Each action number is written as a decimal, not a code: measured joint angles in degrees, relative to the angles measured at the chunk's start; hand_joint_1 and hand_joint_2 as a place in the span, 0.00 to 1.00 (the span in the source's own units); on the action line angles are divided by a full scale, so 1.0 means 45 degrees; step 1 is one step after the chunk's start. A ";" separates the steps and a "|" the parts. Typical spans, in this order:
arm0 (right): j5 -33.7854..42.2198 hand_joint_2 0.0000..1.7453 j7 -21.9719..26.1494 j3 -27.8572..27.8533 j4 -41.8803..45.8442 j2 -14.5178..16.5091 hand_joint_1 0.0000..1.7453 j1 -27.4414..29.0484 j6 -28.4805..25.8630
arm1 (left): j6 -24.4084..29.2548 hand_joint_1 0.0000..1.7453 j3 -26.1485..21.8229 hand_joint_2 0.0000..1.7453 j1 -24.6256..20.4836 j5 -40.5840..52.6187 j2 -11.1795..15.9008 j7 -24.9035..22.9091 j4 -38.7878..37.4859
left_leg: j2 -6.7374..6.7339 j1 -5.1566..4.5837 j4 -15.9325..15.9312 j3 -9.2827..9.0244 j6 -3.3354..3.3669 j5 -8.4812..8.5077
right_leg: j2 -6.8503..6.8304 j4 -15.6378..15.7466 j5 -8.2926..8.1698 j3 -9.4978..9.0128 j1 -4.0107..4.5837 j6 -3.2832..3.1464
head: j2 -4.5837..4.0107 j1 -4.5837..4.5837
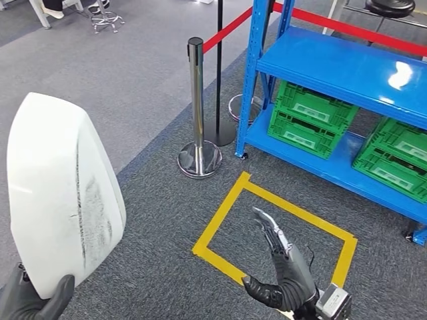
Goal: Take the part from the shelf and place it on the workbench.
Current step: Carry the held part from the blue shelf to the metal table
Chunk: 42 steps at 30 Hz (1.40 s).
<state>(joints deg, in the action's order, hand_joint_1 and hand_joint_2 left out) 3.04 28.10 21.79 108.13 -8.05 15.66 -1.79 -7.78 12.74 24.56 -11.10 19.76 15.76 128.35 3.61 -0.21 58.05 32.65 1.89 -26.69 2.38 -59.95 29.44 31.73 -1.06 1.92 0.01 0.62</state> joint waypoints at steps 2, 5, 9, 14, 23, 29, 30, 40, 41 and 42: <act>-0.0106 1.00 0.0034 -0.0062 0.0099 0.0010 0.00 0.0105 -0.0207 | -0.0233 1.00 -0.0002 1.00 -0.0150 0.0052 0.0000 -0.0085 -0.0041 | 0.0178 0.0031 0.0042 0.0103 -0.0160 0.0033 | 0.0194 0.0454 -0.0004 -0.0243 0.0036 -0.0059 | 0.0000 0.0006; -0.0237 1.00 0.0045 -0.0123 0.0236 0.0012 0.00 0.0252 -0.0505 | -0.0462 1.00 -0.0032 1.00 -0.0233 0.0080 -0.0015 -0.0085 -0.0116 | 0.0126 0.0081 0.0205 0.0227 -0.0398 -0.0043 | -0.0089 0.0589 -0.0100 -0.0330 0.0013 -0.0238 | -0.0001 0.0023; -0.0322 1.00 0.0022 -0.0167 0.0373 0.0011 0.00 0.0439 -0.0725 | -0.0558 1.00 -0.0073 1.00 -0.0263 0.0135 -0.0047 0.0009 -0.0229 | -0.0612 0.0165 0.2917 0.1451 -0.0686 -0.1456 | -0.0617 0.0657 -0.0105 -0.0386 -0.0022 -0.0384 | 0.0000 0.0088; -0.0328 1.00 0.0007 -0.0180 0.0390 0.0011 0.00 0.0531 -0.0756 | -0.0573 1.00 -0.0079 1.00 -0.0253 0.0150 -0.0086 0.0020 -0.0363 | -0.1032 0.0248 0.1418 0.0597 -0.0739 -0.0445 | -0.1203 0.0646 -0.0016 -0.0480 -0.0004 -0.0266 | -0.0001 0.0091; -0.0552 1.00 -0.0087 -0.0205 0.0520 0.0005 0.00 0.0533 -0.0878 | -0.0267 1.00 -0.0284 1.00 0.0111 0.0209 -0.0262 0.0605 -0.0388 | -0.0820 0.0159 -0.0071 -0.0040 0.0002 -0.0012 | -0.0756 -0.1307 0.1270 0.0307 0.0035 0.0259 | 0.0000 -0.0034; -0.0560 1.00 -0.0062 -0.0202 0.0481 0.0007 0.00 0.0422 -0.0711 | -0.0013 1.00 -0.0486 1.00 0.0494 0.0523 -0.0584 0.0788 -0.0399 | -0.0156 0.0064 -0.0030 -0.0045 0.0051 -0.0007 | -0.0301 -0.1206 0.0503 0.0500 0.0081 0.0046 | -0.0001 -0.0047; -0.0560 1.00 -0.0052 -0.0200 0.0476 0.0007 0.00 0.0372 -0.0681 | 0.0028 1.00 -0.0520 1.00 0.0522 0.0569 -0.0629 0.0811 -0.0399 | -0.0046 0.0041 0.0004 -0.0031 0.0021 -0.0020 | -0.0094 -0.0363 0.0193 0.0124 0.0073 -0.0018 | -0.0001 -0.0043; -0.0484 1.00 -0.0002 -0.0242 0.0382 0.0112 0.00 0.0138 -0.0258 | 0.0508 1.00 -0.0884 1.00 0.0961 0.1285 -0.0919 0.0793 -0.0280 | -0.0587 0.0148 0.3169 0.1584 -0.0666 -0.1524 | -0.0741 0.0753 -0.0074 -0.0540 0.0037 -0.0445 | -0.0001 0.0062; -0.0469 1.00 0.0007 -0.0247 0.0341 0.0135 0.00 0.0136 -0.0210 | 0.0561 1.00 -0.0895 1.00 0.1018 0.1356 -0.0939 0.0759 -0.0258 | -0.0631 0.0183 0.3529 0.1763 -0.0711 -0.1565 | -0.0870 0.0751 -0.0052 -0.0552 0.0040 -0.0442 | -0.0001 0.0062; -0.0460 1.00 0.0015 -0.0248 0.0302 0.0155 0.00 0.0134 -0.0163 | 0.0602 1.00 -0.0906 1.00 0.1078 0.1416 -0.0952 0.0725 -0.0223 | -0.0669 0.0215 0.3393 0.1700 -0.0741 -0.1359 | -0.0989 0.0749 -0.0025 -0.0576 0.0037 -0.0422 | -0.0001 0.0064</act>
<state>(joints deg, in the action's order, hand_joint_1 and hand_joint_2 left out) 0.97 28.16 20.68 109.49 -7.36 16.27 -2.52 -5.07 8.67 29.41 -4.73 15.47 19.02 127.34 0.60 0.76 73.32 40.30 -1.45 -32.81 -2.07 -56.58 29.32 29.14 -0.90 0.02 0.00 0.91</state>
